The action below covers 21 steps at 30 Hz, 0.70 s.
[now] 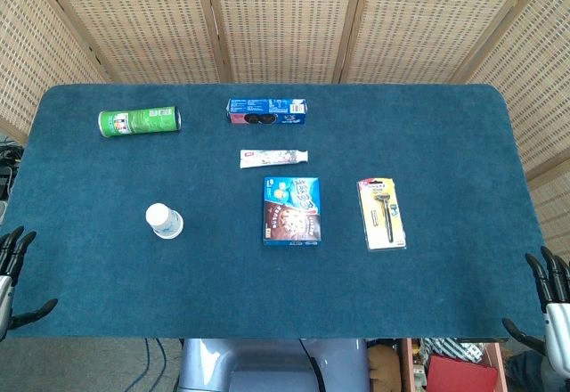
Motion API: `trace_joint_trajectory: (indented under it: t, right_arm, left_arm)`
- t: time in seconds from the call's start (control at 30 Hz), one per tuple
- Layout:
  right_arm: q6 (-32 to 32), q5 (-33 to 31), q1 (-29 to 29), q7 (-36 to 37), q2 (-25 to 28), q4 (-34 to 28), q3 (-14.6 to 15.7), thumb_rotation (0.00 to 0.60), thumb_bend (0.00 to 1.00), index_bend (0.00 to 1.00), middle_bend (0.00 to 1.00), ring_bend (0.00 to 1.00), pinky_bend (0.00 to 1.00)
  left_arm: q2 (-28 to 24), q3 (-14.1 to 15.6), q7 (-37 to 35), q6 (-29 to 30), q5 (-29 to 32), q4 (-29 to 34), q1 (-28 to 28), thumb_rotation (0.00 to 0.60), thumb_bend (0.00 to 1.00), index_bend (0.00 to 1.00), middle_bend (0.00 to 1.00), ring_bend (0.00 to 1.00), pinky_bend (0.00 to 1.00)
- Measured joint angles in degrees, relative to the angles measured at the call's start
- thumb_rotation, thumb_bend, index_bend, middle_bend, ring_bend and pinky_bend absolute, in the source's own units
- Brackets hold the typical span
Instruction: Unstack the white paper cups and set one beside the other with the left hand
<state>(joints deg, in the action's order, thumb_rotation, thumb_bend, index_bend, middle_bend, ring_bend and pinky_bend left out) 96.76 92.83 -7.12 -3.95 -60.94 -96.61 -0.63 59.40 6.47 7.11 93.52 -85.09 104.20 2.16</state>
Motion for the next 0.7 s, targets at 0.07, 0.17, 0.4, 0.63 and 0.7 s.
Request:
trace_joint_trajectory:
  t: [0.07,0.17,0.4,0.63,0.7]
  right_arm:
    - [-0.03,-0.07,0.00,0.11,0.02,0.03,-0.02,0.600,0.00,0.00,0.00,0.00,0.00]
    - [-0.15,-0.16,0.03,0.23,0.03,0.05,-0.05,0.600,0.00,0.00,0.00,0.00,0.00]
    - [-0.53,-0.83,0.18,0.84,0.24,-0.19,-0.32,0.600,0.00,0.00,0.00,0.00,0.00]
    - [-1.25,-1.88,0.42,1.23,0.32,-0.04,-0.60,0.600,0.00,0.00,0.00,0.00,0.00]
    - [-1.57,-2.26,0.52,1.43,0.36,0.04,-0.71,0.600,0.00,0.00,0.00,0.00,0.00]
  left_arm:
    - [0.05,-0.24,0.34,0.01,-0.15,0.02,-0.32,0.600,0.05,0.00,0.00,0.00,0.00]
    - [0.17,-0.54,0.65,0.08,-0.44,0.03,-0.67,0.600,0.06,0.00,0.00,0.00,0.00]
    - [0.00,-2.92,0.21,-3.13,-0.08,0.76,1.72,0.600,0.06,0.00,0.00,0.00,0.00]
    - [-1.61,-7.83,1.16,-16.15,5.00,3.15,10.28,0.600,0.06,0.07,0.00,0.00,0.00]
    - [-1.99,-9.42,2.11,-21.34,8.03,3.66,13.51,0.600,0.06,0.17,0.00,0.00,0.00]
